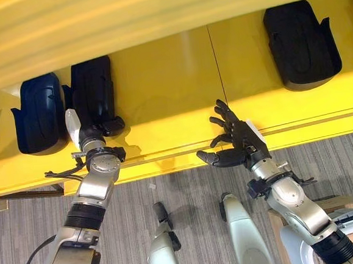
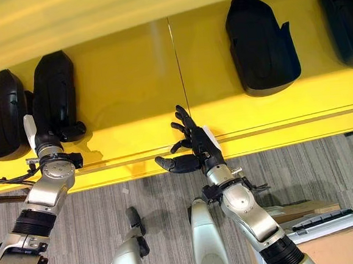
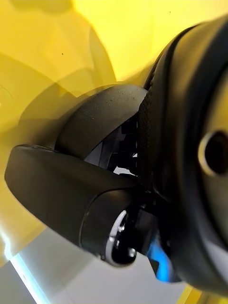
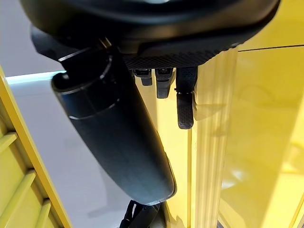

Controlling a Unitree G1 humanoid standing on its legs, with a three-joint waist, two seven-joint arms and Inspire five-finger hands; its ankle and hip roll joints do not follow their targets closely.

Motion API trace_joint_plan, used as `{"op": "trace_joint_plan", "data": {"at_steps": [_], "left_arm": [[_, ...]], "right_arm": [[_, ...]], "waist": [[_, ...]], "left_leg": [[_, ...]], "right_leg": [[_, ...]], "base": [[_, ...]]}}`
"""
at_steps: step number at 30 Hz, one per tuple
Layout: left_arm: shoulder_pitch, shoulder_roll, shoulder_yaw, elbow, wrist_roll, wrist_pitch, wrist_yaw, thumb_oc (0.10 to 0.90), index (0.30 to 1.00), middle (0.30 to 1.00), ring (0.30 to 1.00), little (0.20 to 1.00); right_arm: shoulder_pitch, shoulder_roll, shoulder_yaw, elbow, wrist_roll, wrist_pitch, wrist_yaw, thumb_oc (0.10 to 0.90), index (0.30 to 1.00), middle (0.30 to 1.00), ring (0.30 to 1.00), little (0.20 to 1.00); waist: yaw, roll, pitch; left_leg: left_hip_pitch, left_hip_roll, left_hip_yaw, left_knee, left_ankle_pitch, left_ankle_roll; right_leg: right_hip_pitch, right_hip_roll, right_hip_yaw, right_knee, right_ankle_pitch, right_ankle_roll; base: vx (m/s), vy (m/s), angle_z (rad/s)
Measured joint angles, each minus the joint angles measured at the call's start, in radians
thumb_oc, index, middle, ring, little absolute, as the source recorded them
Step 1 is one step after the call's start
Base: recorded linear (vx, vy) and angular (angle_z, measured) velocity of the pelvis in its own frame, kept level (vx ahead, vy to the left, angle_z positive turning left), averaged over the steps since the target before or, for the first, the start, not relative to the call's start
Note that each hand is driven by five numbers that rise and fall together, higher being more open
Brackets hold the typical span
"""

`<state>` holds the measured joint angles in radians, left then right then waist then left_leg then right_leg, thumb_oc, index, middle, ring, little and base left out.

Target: Move parts from the plastic box to the shelf.

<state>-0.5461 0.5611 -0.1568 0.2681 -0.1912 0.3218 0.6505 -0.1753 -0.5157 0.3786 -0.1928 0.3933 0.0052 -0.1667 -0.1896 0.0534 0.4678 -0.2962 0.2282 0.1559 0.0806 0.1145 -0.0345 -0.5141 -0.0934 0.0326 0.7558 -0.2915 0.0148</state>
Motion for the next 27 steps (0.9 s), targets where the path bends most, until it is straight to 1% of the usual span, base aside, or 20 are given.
{"op": "trace_joint_plan", "data": {"at_steps": [6,8,11,12,13,14,21,24,27], "left_arm": [[-0.005,0.000,0.002,-0.044,0.002,-0.004,0.016,0.900,1.000,1.000,1.000,1.000],[-0.014,-0.001,0.005,-0.068,0.003,-0.029,0.029,0.900,1.000,1.000,1.000,1.000],[-0.019,-0.003,0.007,-0.093,0.003,-0.059,0.056,0.900,1.000,1.000,1.000,1.000],[-0.024,-0.005,0.008,-0.100,0.012,-0.087,0.070,0.900,1.000,1.000,1.000,1.000],[-0.036,-0.012,0.008,-0.103,0.021,-0.102,0.074,0.900,1.000,1.000,1.000,1.000],[-0.040,-0.020,0.008,-0.106,0.029,-0.109,0.078,0.900,1.000,1.000,1.000,1.000],[-0.042,-0.030,0.008,-0.117,0.050,-0.130,0.081,0.900,1.000,1.000,1.000,1.000],[-0.042,-0.030,0.008,-0.117,0.051,-0.152,0.086,0.900,1.000,1.000,1.000,1.000],[-0.042,-0.030,0.008,-0.121,0.059,-0.160,0.086,0.900,1.000,1.000,1.000,1.000]], "right_arm": [[0.001,0.002,0.002,0.000,0.000,-0.012,-0.008,0.900,1.000,1.000,1.000,1.000],[0.003,0.002,0.005,0.000,0.001,-0.020,-0.015,0.900,1.000,1.000,1.000,1.000],[0.003,0.002,0.009,0.000,0.001,-0.023,-0.018,0.900,1.000,1.000,1.000,1.000],[0.002,0.002,0.013,0.000,0.001,-0.023,-0.018,0.900,1.000,1.000,1.000,1.000],[0.002,0.002,0.014,0.000,0.001,-0.023,-0.020,0.900,1.000,1.000,1.000,1.000],[0.002,0.002,0.015,0.000,0.001,-0.023,-0.026,0.900,1.000,1.000,1.000,1.000],[0.002,0.002,0.020,0.000,0.001,-0.026,-0.030,0.900,1.000,1.000,1.000,1.000],[0.003,0.002,0.021,0.001,0.002,-0.029,-0.030,0.900,1.000,1.000,1.000,1.000],[0.003,0.002,0.022,0.003,0.002,-0.032,-0.033,0.900,1.000,1.000,1.000,1.000]], "waist": [[0.000,-0.011,0.007],[0.001,-0.014,0.008],[0.001,-0.014,0.008],[0.001,-0.014,0.008],[0.001,-0.014,0.008],[0.001,-0.014,0.008],[0.001,-0.014,0.008],[0.001,-0.014,0.008],[0.001,-0.014,0.008]], "left_leg": [[-0.007,0.003,-0.014,0.000,0.003,-0.005],[-0.010,0.009,-0.020,0.001,0.012,-0.016],[-0.010,0.011,-0.025,0.001,0.016,-0.013],[-0.010,0.015,-0.028,0.002,0.034,-0.014],[-0.012,0.016,-0.032,0.002,0.048,-0.010],[-0.013,0.016,-0.032,0.002,0.048,-0.013],[-0.014,0.016,-0.034,0.002,0.047,-0.015],[-0.014,0.016,-0.034,0.002,0.051,-0.009],[-0.014,0.016,-0.034,0.002,0.048,-0.014]], "right_leg": [[0.000,0.004,-0.009,-0.003,0.002,-0.003],[0.000,0.009,-0.014,-0.004,0.002,-0.003],[0.001,0.013,-0.015,-0.004,0.001,-0.003],[0.001,0.017,-0.016,-0.003,0.002,-0.004],[0.000,0.018,-0.016,-0.003,0.001,-0.004],[0.000,0.018,-0.016,-0.003,0.001,-0.004],[0.000,0.018,-0.016,-0.004,0.001,-0.004],[0.000,0.018,-0.017,-0.004,0.002,-0.004],[0.001,0.018,-0.016,-0.005,0.002,-0.004]], "base": [[0.00,-0.010,0.01],[0.01,-0.039,0.01],[0.00,-0.042,-0.02],[-0.02,-0.038,-0.04],[-0.01,-0.037,-0.03],[0.00,0.000,0.00],[0.00,0.000,0.00],[0.00,0.000,0.00],[0.00,0.000,0.00]]}}
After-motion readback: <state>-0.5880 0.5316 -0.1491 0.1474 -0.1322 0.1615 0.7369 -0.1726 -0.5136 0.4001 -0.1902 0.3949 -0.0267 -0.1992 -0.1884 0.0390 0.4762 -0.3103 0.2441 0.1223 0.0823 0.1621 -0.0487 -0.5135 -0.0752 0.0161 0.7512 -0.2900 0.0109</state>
